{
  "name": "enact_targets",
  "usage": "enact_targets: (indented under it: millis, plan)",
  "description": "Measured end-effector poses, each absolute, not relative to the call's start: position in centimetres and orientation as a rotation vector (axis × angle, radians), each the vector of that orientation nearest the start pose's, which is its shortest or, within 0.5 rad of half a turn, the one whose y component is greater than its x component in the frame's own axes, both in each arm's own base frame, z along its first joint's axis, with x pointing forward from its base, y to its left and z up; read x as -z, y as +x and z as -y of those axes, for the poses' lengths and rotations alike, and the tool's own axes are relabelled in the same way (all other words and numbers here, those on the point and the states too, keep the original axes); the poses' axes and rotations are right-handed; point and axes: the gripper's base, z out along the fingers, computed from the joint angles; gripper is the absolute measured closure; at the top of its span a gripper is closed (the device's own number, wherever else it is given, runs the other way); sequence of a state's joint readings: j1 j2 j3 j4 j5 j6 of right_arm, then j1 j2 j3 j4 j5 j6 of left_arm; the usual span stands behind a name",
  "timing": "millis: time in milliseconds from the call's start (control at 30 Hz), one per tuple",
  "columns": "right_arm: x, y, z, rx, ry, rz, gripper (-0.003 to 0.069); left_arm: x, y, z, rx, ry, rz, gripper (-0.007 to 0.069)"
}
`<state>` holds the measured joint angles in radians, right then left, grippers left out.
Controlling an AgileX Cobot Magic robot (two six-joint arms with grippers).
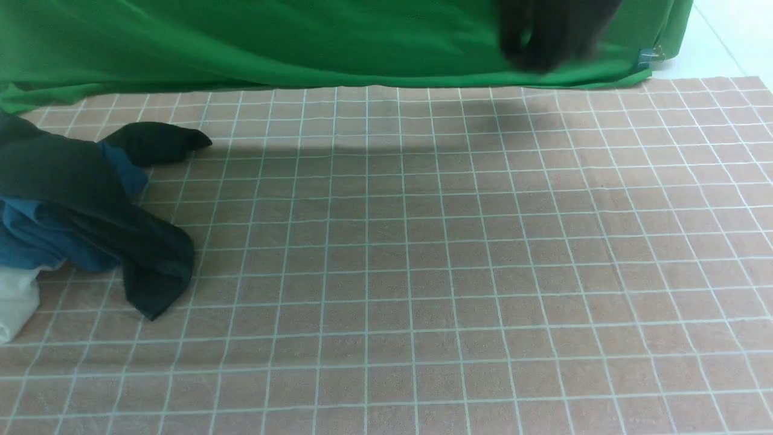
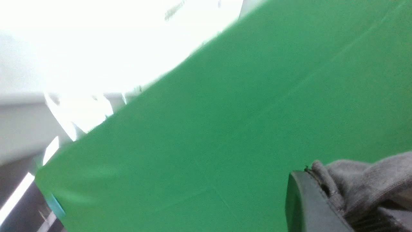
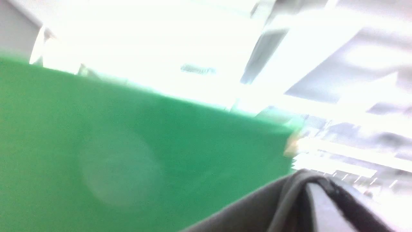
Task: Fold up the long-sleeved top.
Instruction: Spread the long sleeves with your arms and place them on the tabletop
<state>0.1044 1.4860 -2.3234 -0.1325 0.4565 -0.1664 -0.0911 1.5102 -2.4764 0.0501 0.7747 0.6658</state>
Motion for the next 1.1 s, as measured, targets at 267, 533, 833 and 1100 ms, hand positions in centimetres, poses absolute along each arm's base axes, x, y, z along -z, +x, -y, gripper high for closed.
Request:
enact_targets:
  millis: [267,533,833,1100]
  plan:
    - [-54.4,28.3,-2.0,0.219,-0.295,-1.919,0.0627,-54.4,25.3,2.0,-0.492,0.808,-1.799,0.0575]
    - [-37.1,23.4,-4.0,-0.184,-0.39,-2.62,0.0627,-33.3,21.6,1.2,-0.292,0.886,-2.498,0.0575]
    - [-32.5,15.8,-6.1,-0.337,-0.513,-2.736,0.0627,-27.0,13.7,0.5,-0.24,0.755,-2.602,0.0575]
    - [-34.7,15.5,-7.6,-0.387,-0.582,-2.529,0.0625,-27.6,12.5,0.0,-0.317,0.716,-2.463,0.0575]
